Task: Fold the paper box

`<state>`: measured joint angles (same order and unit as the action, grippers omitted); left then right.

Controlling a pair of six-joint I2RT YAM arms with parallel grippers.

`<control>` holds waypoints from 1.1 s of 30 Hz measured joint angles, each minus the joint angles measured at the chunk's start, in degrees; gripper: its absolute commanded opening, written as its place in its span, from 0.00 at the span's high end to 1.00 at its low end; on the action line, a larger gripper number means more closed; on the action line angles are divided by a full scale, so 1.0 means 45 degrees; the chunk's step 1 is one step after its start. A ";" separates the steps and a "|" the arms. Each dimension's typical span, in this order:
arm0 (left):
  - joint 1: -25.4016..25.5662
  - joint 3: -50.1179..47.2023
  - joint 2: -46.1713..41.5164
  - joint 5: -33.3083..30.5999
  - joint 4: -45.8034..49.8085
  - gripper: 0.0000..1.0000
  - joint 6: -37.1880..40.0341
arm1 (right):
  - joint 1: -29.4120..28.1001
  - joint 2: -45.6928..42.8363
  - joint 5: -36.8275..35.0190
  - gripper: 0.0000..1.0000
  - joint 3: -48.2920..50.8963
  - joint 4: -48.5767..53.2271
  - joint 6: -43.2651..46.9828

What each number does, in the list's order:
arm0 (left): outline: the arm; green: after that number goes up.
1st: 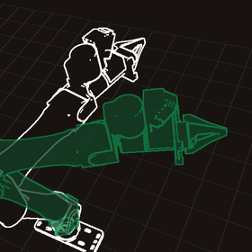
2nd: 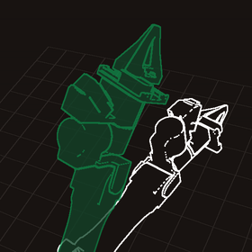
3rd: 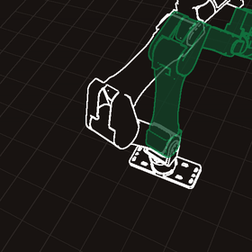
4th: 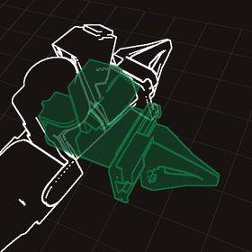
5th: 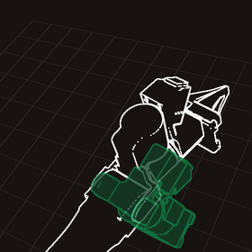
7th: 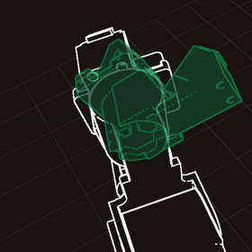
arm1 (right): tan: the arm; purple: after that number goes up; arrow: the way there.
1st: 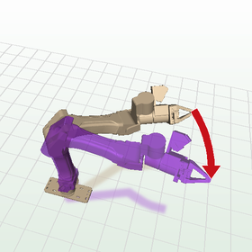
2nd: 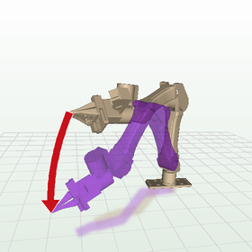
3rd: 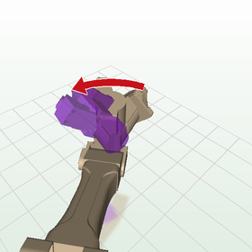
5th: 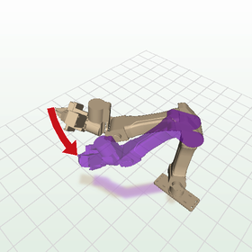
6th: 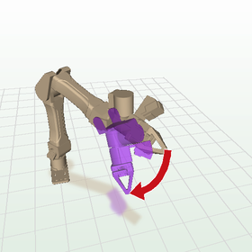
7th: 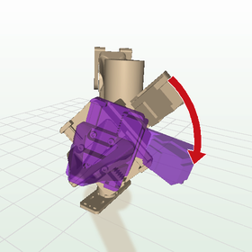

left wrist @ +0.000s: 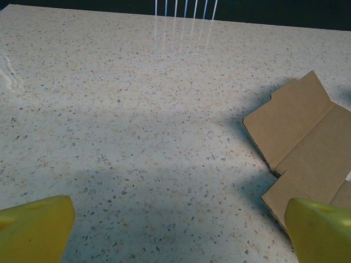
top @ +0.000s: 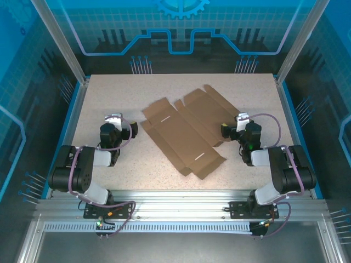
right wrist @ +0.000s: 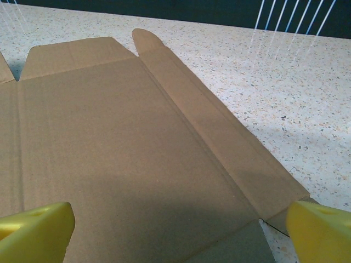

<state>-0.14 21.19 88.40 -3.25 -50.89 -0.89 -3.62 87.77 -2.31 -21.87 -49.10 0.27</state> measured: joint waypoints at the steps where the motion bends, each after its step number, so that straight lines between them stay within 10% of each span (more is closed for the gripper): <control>1: 0.0000 0.0000 0.0000 0.0019 0.0000 0.00 0.0000 | 0.0000 0.0000 0.0000 0.00 0.0000 0.0000 0.0000; 33: 0.0534 0.0486 -0.1792 -0.0262 0.2550 0.01 0.0189 | -0.0102 -0.1107 -0.0189 0.00 0.0214 0.0413 0.0073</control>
<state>2.26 23.38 80.34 -4.43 -39.42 -0.03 -4.08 82.78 -3.16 -20.91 -47.24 0.60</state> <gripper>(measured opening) 0.994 0.999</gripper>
